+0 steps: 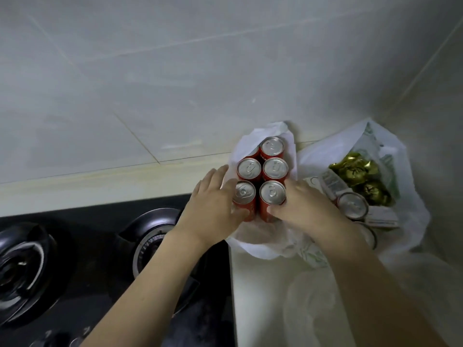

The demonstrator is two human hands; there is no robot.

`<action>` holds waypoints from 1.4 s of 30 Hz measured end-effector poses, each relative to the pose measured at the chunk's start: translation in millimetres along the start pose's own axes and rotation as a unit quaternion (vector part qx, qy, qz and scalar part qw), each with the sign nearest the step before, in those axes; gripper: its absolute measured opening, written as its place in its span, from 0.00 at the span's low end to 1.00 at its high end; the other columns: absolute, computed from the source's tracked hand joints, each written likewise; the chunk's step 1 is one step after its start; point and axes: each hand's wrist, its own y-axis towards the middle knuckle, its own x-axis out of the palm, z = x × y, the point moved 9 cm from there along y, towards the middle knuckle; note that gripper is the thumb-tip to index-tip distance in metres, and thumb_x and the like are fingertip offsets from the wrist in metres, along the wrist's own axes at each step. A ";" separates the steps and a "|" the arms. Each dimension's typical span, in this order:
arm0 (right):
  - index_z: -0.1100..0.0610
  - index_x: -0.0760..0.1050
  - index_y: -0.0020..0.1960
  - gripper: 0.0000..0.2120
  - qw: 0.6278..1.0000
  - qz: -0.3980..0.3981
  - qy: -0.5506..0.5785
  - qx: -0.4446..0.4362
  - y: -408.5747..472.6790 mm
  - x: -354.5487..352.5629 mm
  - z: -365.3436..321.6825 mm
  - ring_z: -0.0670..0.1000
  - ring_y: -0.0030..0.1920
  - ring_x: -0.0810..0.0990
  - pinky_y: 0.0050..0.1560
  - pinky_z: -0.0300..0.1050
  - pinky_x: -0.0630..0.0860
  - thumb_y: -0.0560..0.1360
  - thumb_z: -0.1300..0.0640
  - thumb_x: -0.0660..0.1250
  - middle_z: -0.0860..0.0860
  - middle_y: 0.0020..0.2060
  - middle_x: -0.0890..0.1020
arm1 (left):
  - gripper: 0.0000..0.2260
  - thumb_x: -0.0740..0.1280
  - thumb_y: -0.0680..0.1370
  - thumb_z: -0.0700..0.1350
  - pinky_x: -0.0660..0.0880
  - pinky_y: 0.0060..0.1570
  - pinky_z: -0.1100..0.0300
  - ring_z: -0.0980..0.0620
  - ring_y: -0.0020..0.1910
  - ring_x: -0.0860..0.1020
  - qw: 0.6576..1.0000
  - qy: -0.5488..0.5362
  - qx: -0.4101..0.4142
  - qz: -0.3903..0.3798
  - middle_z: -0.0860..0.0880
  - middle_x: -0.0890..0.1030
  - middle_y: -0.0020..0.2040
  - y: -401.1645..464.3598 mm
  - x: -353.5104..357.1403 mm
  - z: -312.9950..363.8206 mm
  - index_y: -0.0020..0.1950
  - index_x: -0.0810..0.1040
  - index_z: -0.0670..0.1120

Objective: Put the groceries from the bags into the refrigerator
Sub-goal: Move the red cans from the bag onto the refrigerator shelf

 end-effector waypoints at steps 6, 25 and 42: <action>0.56 0.72 0.56 0.23 1.000 0.027 0.006 0.010 12.0 9.4 0.2 0.58 0.52 0.78 0.52 0.53 0.77 0.67 0.44 0.71 0.52 0.53 0.78 | 0.34 0.68 0.75 0.59 0.49 0.78 0.51 0.47 0.80 0.48 1.000 -0.026 -0.018 0.000 0.49 0.51 0.81 15.1 17.6 -7.2 0.77 0.62 0.49; 0.55 0.71 0.56 0.25 0.990 0.142 0.011 0.008 6.7 12.1 7.6 0.56 0.53 0.80 0.51 0.50 0.76 0.68 0.41 0.72 0.51 0.52 0.79 | 0.30 0.76 0.64 0.60 0.60 0.73 0.44 0.41 0.76 0.58 0.983 -0.129 -0.024 0.124 0.46 0.58 0.79 24.0 28.2 -26.0 0.62 0.77 0.49; 0.48 0.76 0.50 0.17 0.911 0.292 0.263 -0.124 -139.0 -114.9 -50.2 0.44 0.45 0.80 0.43 0.44 0.77 0.66 0.43 0.75 0.42 0.43 0.81 | 0.17 0.76 0.64 0.55 0.60 0.58 0.79 0.73 0.69 0.60 0.899 -0.317 0.052 0.298 0.60 0.61 0.74 -104.8 -127.4 11.2 0.51 0.79 0.57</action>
